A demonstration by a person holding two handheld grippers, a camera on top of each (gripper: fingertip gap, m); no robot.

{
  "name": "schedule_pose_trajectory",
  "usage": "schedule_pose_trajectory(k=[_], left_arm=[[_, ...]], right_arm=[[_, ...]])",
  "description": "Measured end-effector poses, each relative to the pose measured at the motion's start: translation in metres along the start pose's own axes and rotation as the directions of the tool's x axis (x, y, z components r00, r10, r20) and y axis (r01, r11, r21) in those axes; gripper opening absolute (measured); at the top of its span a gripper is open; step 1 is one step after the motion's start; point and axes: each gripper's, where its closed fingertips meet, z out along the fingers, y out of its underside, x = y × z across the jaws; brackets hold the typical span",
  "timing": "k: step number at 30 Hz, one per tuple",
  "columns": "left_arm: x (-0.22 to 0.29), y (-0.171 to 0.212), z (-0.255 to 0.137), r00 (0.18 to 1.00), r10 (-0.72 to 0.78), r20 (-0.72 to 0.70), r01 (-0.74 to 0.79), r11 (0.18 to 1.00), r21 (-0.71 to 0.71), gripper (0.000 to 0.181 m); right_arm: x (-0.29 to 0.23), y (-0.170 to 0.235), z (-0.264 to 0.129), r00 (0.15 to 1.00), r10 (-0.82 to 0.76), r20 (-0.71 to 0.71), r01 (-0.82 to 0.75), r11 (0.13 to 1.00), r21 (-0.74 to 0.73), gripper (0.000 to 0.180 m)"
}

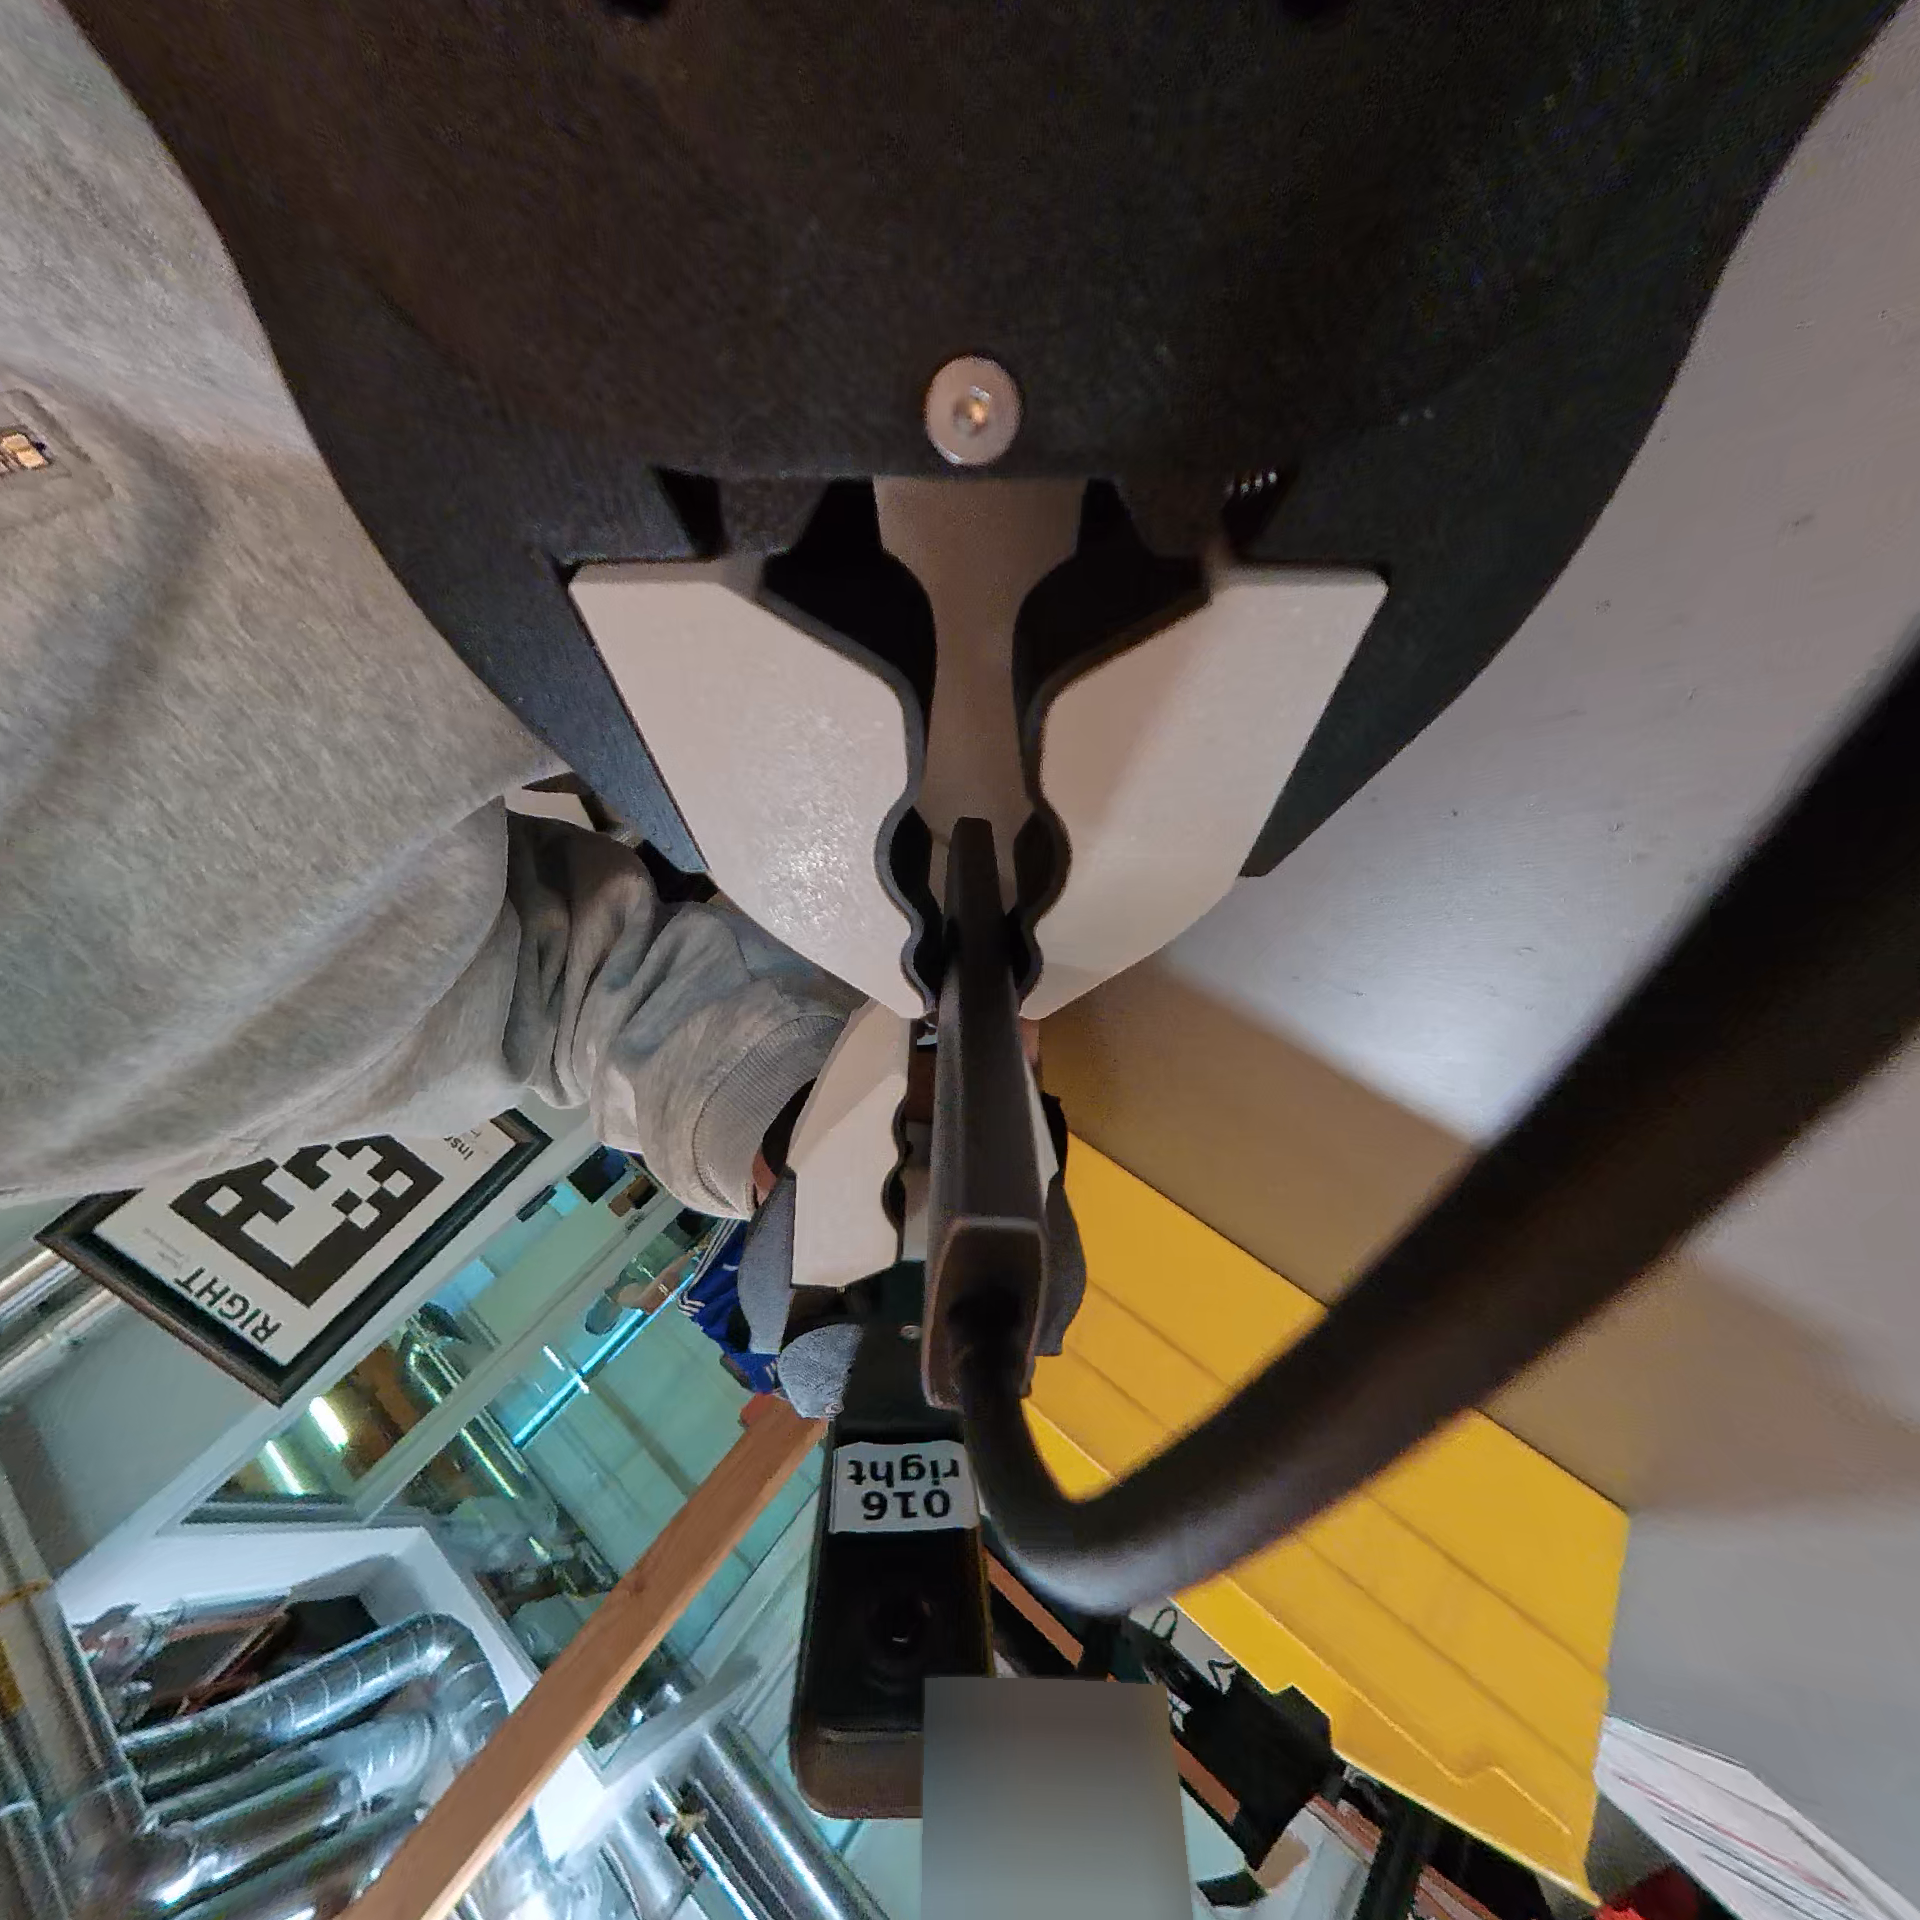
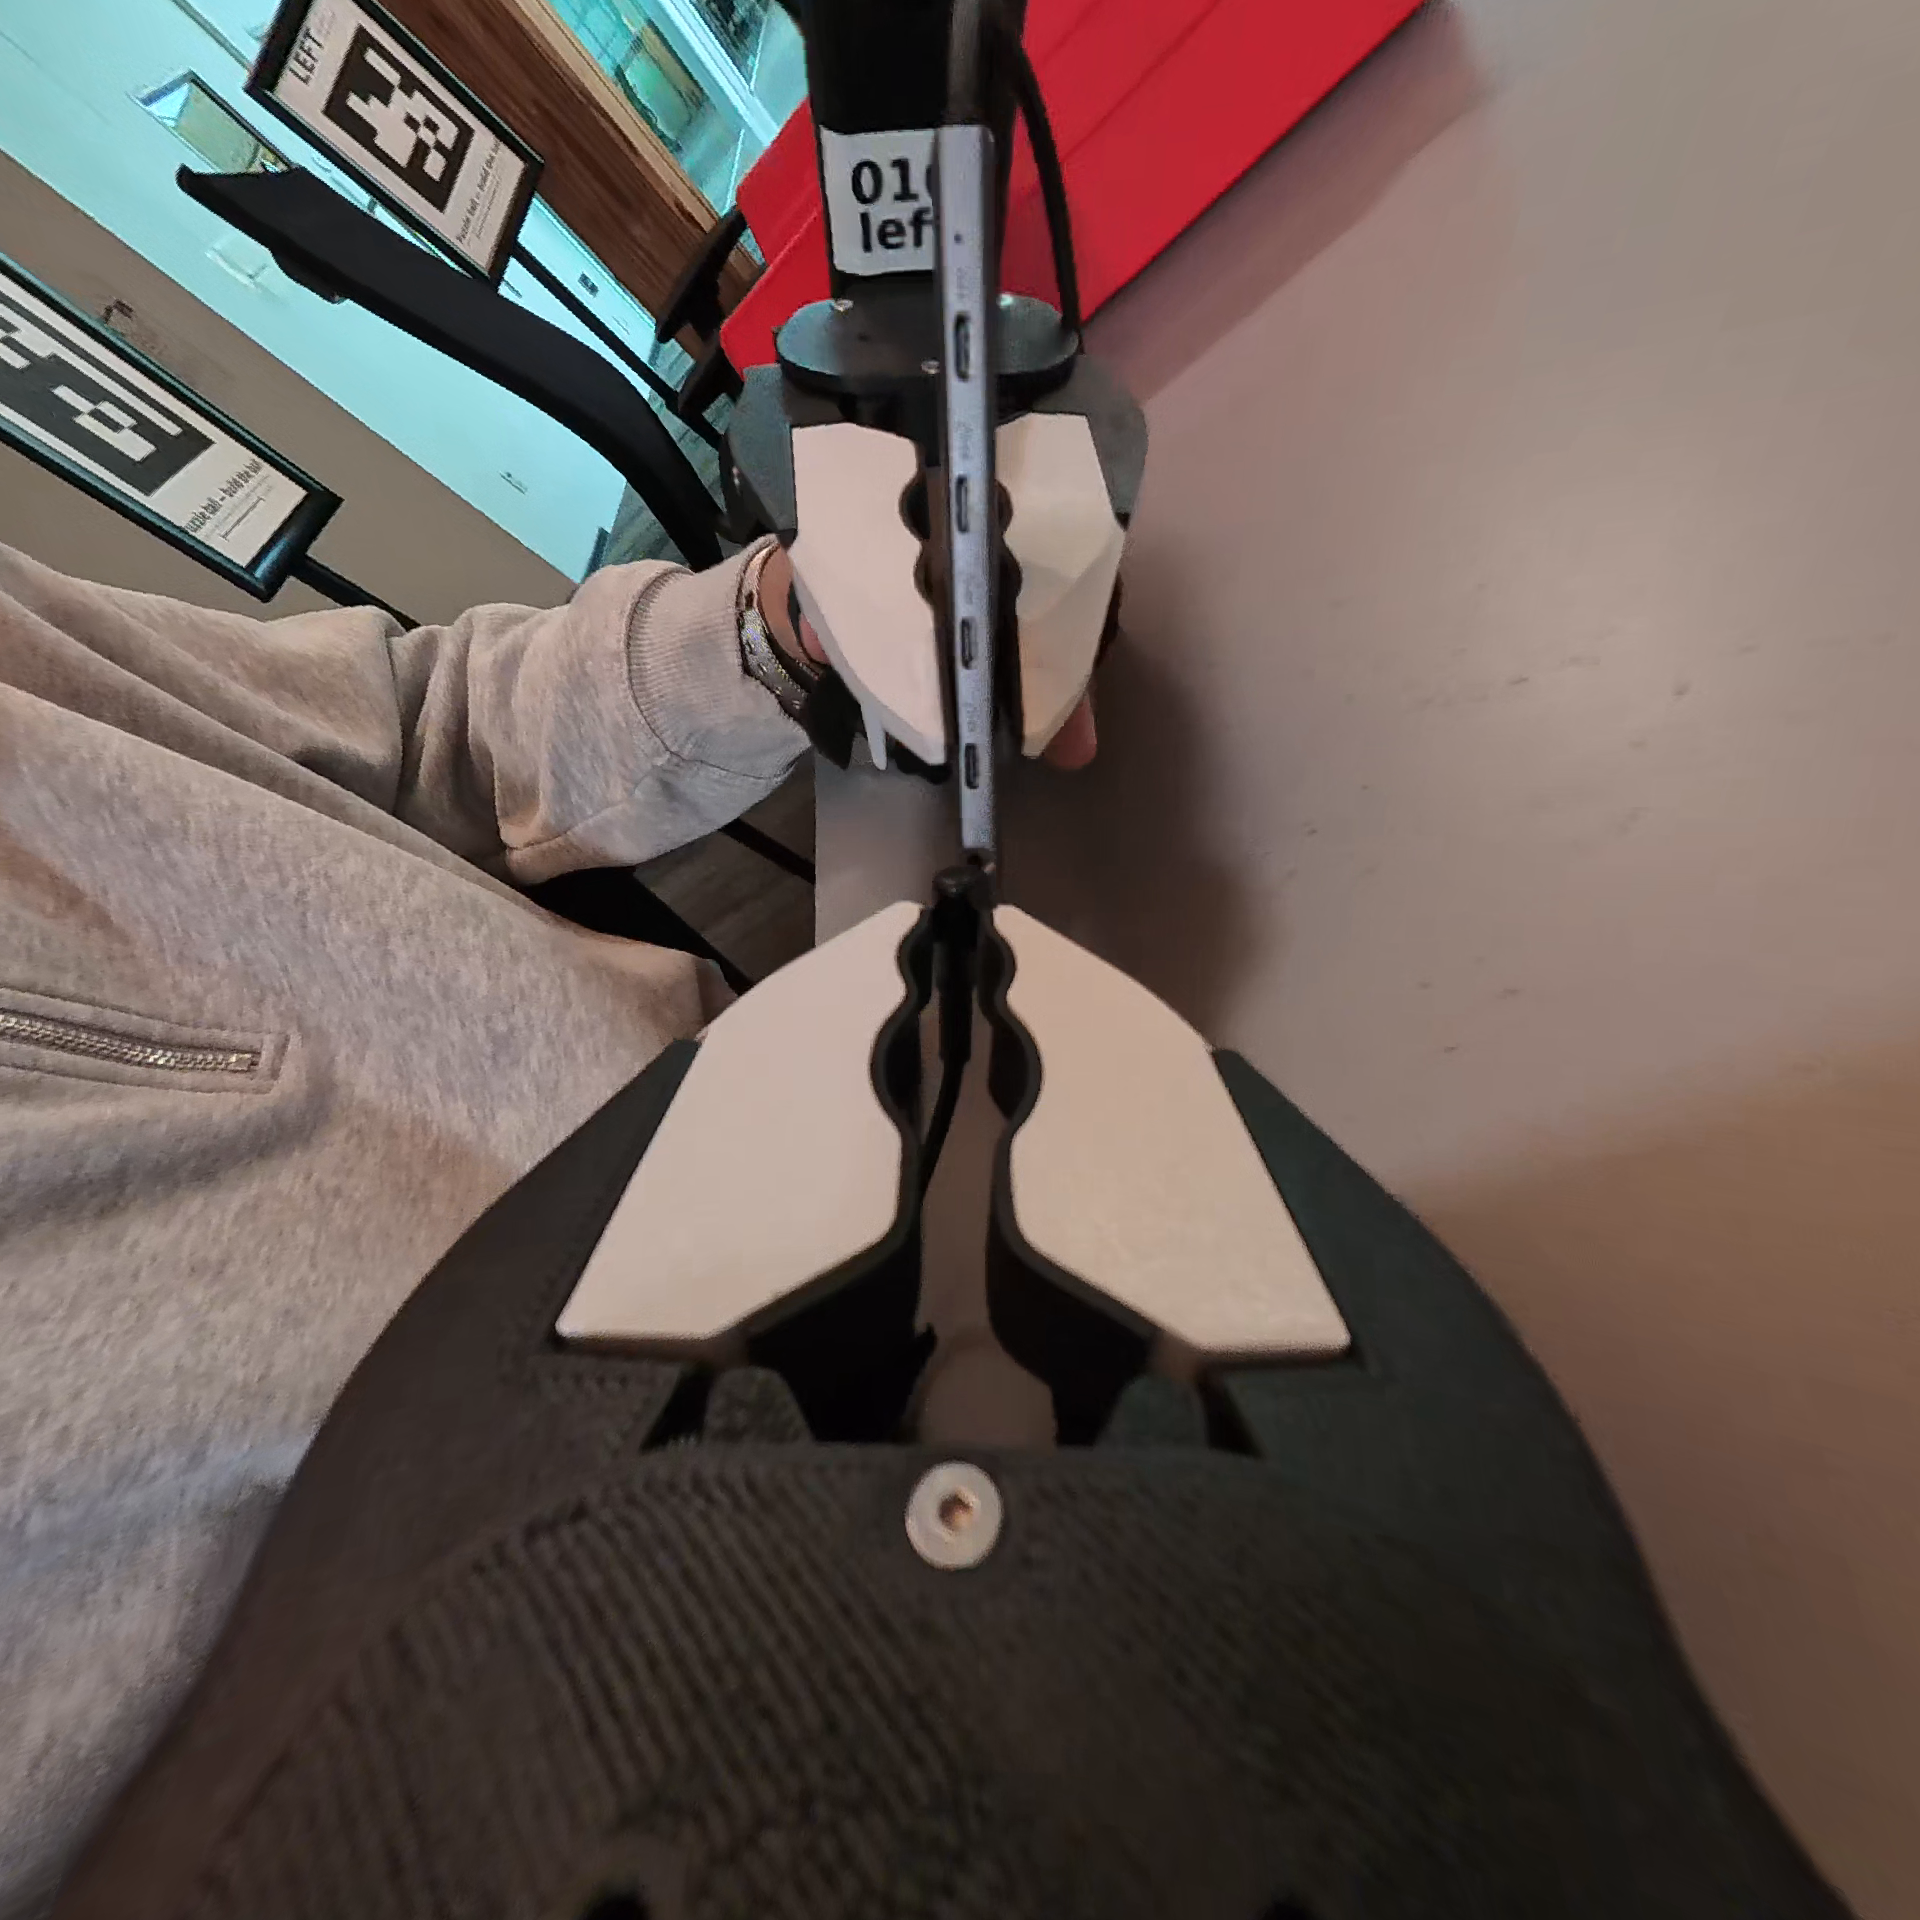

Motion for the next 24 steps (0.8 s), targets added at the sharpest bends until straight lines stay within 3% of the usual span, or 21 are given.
schedule_pose_trajectory(k=[24], left_arm=[[-0.0005, -0.0014, -0.0004, 1.0, -0.006, 0.002, 0.006, 1.0, 0.01, 0.01]], right_arm=[[-0.0011, -0.0004, 0.0072, 0.999, 0.021, 0.038, -0.023, 0.999, 0.033, 0.008]])
